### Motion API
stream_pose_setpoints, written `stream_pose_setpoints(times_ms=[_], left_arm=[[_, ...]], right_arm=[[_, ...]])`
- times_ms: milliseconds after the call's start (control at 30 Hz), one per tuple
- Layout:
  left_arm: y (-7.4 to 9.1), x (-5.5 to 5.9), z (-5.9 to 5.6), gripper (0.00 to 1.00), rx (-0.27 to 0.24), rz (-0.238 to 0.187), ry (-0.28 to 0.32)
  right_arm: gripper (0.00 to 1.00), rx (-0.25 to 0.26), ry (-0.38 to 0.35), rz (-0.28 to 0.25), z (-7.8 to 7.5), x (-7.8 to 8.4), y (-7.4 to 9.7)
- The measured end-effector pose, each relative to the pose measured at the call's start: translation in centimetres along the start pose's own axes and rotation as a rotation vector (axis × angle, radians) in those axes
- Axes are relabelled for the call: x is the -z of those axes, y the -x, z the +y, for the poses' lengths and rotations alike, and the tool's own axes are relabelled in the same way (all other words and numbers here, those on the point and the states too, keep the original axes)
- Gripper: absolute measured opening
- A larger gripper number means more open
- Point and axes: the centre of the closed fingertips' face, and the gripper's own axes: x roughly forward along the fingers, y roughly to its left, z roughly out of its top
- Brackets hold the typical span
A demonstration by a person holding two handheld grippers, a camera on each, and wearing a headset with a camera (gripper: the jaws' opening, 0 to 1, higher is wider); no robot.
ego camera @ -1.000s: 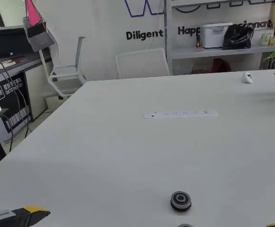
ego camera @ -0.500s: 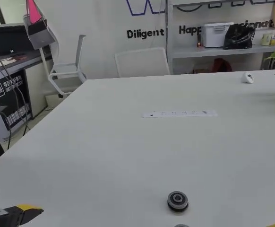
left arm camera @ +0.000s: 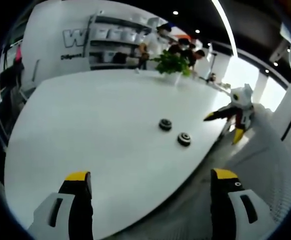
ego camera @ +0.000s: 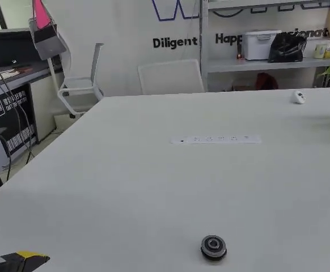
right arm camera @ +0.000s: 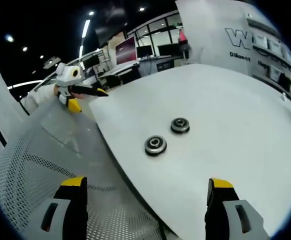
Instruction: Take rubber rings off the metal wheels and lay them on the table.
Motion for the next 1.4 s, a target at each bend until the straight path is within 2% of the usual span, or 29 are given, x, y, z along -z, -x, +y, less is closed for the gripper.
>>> stream_pose_setpoints(times_ms=[633,1067,1400], left_arm=[[0.05,0.31,-0.39,1.00,-0.003,0.003,0.019],[0.09,0.64,-0.34,1.00,-0.010,0.022,0.036],[0.05,0.40,-0.51,1.00,0.002,0.013,0.045]], right_arm=[[0.99,0.016,0.020,0.008,0.04,0.28,0.16],[0.99,0.014,0.004,0.002,0.09,0.36,0.19],[0.99,0.003,-0.010,-0.010,-0.17,0.29,-0.10]])
